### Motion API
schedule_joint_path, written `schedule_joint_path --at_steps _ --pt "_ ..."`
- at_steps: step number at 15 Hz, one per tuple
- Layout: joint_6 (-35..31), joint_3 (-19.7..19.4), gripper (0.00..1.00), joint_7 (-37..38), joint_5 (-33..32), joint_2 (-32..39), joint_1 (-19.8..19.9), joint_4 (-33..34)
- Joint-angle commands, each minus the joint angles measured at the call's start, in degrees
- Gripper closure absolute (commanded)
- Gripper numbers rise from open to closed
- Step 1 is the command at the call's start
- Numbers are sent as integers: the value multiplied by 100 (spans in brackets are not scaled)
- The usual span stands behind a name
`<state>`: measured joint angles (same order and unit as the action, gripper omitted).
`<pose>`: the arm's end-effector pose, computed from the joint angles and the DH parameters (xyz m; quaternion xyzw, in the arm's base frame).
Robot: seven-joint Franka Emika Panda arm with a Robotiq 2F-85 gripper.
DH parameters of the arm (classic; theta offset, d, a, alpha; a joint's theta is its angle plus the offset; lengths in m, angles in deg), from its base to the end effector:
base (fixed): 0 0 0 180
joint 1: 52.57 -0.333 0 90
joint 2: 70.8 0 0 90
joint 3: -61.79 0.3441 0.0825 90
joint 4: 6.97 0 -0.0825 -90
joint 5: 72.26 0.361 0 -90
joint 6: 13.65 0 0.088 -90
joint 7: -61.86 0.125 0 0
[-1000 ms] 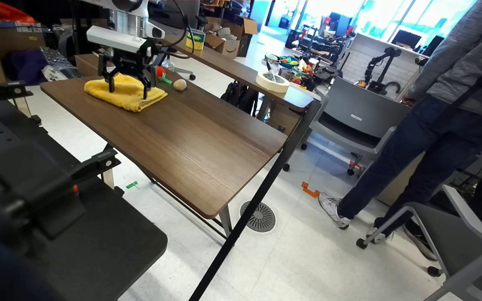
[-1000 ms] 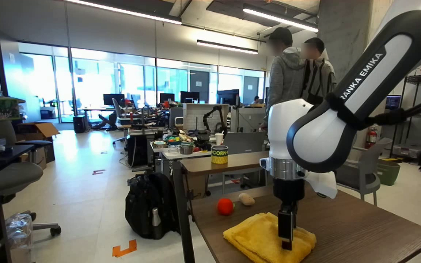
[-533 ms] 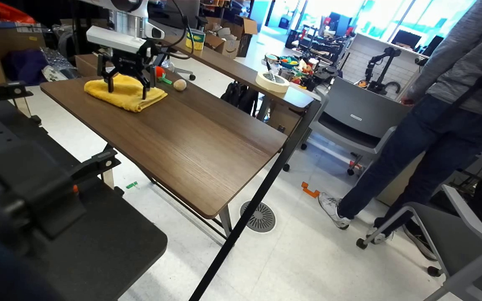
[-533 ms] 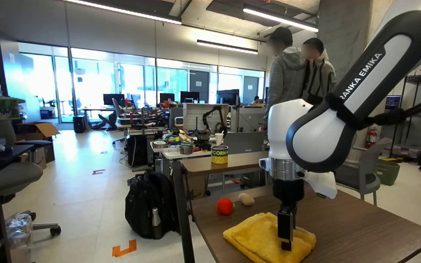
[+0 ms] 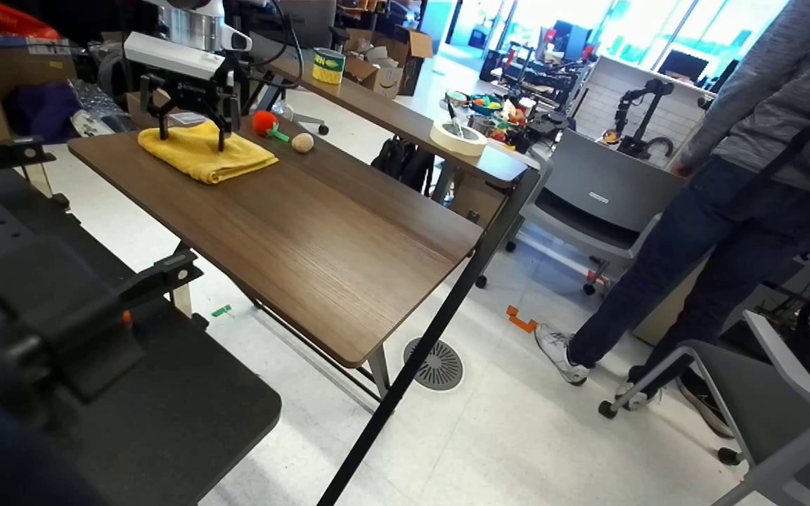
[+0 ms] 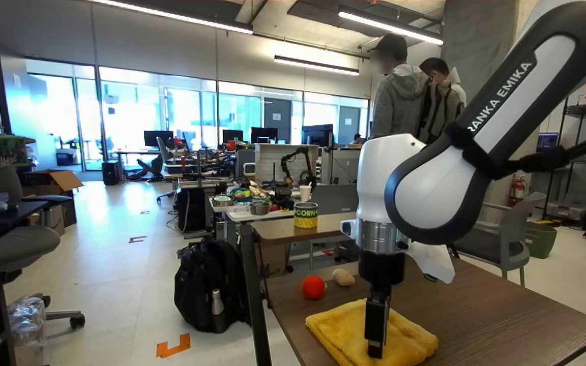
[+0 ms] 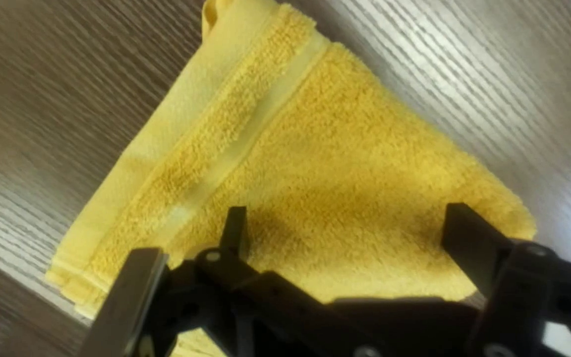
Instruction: Use the towel to clean the table and move the toys to the left
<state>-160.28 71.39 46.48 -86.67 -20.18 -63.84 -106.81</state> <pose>0.6096 0.2253 0.0902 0.9229 0.3844 -0.0227 0.0020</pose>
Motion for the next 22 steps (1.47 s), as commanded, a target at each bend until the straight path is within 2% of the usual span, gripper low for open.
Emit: schedule_joint_path --at_steps 1,2,5,11,13,18,20,22 --pt "76 -138 0 66 132 727 16 676" --pt "21 -87 0 38 57 264 -20 221" --pt "24 -114 0 35 78 585 27 512" --pt "95 -60 0 -25 134 690 89 642" --pt "214 -53 0 -73 316 901 329 795" --pt "164 -558 0 365 752 1148 825 909" --pt "90 -667 0 467 938 1172 1146 967" --pt "141 -593 0 400 1251 1281 1593 1145"
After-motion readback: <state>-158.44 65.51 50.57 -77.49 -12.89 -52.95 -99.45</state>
